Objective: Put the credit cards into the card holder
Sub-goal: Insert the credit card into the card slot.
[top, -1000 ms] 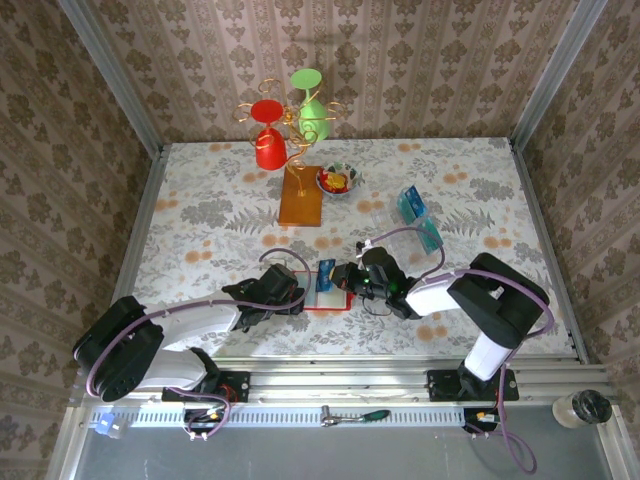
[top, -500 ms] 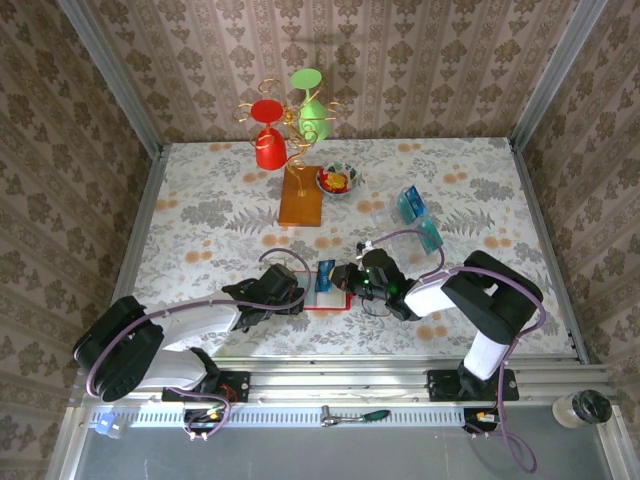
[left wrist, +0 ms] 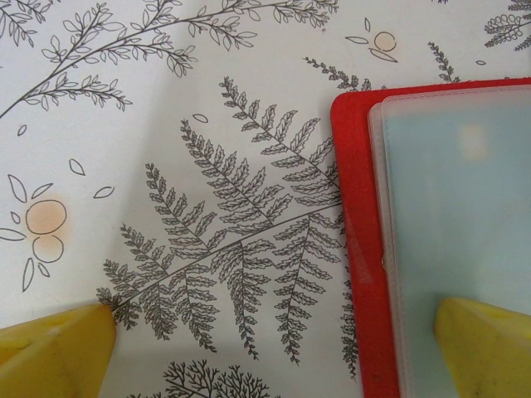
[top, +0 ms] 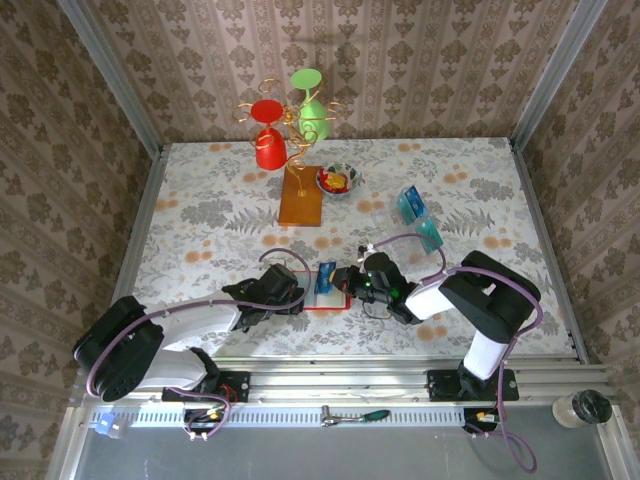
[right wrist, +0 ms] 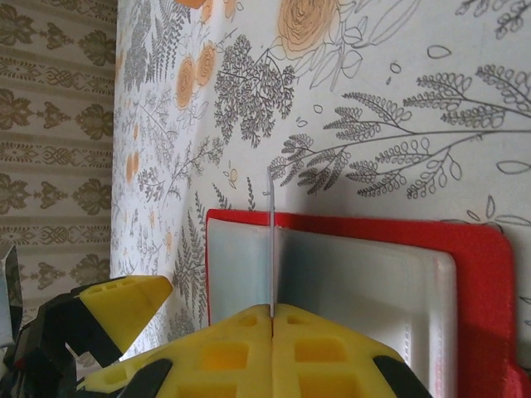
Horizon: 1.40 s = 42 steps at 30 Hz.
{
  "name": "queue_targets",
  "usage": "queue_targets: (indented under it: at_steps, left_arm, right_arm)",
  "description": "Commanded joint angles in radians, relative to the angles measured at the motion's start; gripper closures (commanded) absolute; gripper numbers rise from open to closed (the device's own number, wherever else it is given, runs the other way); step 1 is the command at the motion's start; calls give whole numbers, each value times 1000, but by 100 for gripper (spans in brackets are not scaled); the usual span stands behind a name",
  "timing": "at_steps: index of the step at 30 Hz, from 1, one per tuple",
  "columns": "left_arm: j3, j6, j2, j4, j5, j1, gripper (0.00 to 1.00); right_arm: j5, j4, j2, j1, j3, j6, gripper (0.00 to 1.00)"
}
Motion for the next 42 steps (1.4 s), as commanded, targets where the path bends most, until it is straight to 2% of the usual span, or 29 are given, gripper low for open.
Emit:
queue_targets:
  at_steps: [1,42]
  left_arm:
    - [4,-9,13,-38,-12,-5,0]
    - [3,-10,8,-39,-13,-5,0]
  right_arm:
    - [-15,43,16,13,-16,14,100]
    - [-20,100,53,29,-58,41,100]
